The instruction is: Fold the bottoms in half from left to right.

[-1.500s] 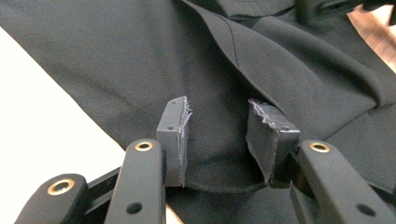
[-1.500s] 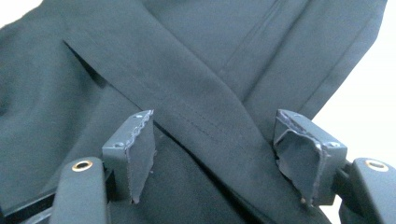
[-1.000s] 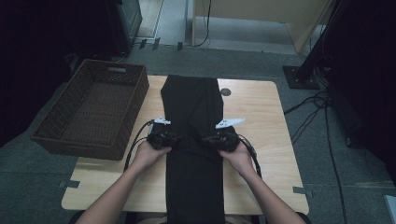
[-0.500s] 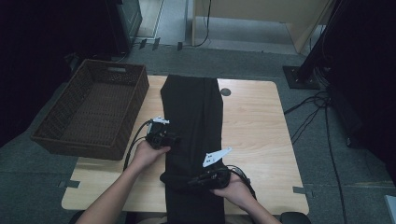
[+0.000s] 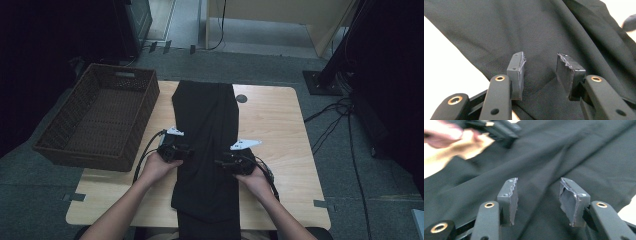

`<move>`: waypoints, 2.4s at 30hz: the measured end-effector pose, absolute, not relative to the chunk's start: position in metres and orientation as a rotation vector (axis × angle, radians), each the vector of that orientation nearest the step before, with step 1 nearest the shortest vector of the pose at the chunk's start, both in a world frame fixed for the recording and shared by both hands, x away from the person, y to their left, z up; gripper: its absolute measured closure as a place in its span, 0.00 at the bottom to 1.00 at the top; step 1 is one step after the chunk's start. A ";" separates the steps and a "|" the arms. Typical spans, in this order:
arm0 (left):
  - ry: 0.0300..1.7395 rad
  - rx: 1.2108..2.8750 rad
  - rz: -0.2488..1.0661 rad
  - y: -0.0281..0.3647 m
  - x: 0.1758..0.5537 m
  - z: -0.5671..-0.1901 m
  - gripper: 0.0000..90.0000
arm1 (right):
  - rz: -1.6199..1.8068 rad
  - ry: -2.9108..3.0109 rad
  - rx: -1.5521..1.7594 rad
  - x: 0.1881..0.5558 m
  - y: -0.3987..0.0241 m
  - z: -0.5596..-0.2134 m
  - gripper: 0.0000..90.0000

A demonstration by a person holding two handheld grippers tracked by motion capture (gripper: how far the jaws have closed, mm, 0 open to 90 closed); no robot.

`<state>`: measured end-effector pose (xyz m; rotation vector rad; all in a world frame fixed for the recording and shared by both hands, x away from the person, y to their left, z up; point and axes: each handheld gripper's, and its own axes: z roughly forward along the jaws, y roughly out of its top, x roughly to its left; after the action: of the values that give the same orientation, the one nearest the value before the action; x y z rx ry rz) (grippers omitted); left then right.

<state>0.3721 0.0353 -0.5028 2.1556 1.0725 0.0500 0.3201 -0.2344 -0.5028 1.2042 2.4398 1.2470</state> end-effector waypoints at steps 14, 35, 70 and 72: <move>1.059 2.156 0.049 0.037 0.365 -0.503 0.64 | 1.108 2.450 1.321 0.329 -0.234 -0.507 1.00; 1.058 2.165 0.090 0.035 0.350 -0.503 0.62 | 1.178 2.163 1.462 0.373 -0.273 -0.510 0.54; 1.219 2.085 0.177 0.050 0.402 -0.486 0.49 | 1.037 2.086 1.475 0.439 -0.263 -0.519 0.98; 1.250 2.075 0.196 0.049 0.413 -0.488 0.48 | 1.049 2.091 1.496 0.435 -0.268 -0.518 0.98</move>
<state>0.4127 0.0487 -0.4879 2.0747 1.2496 0.1960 0.4353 -0.2679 -0.5182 1.4962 2.0907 1.0489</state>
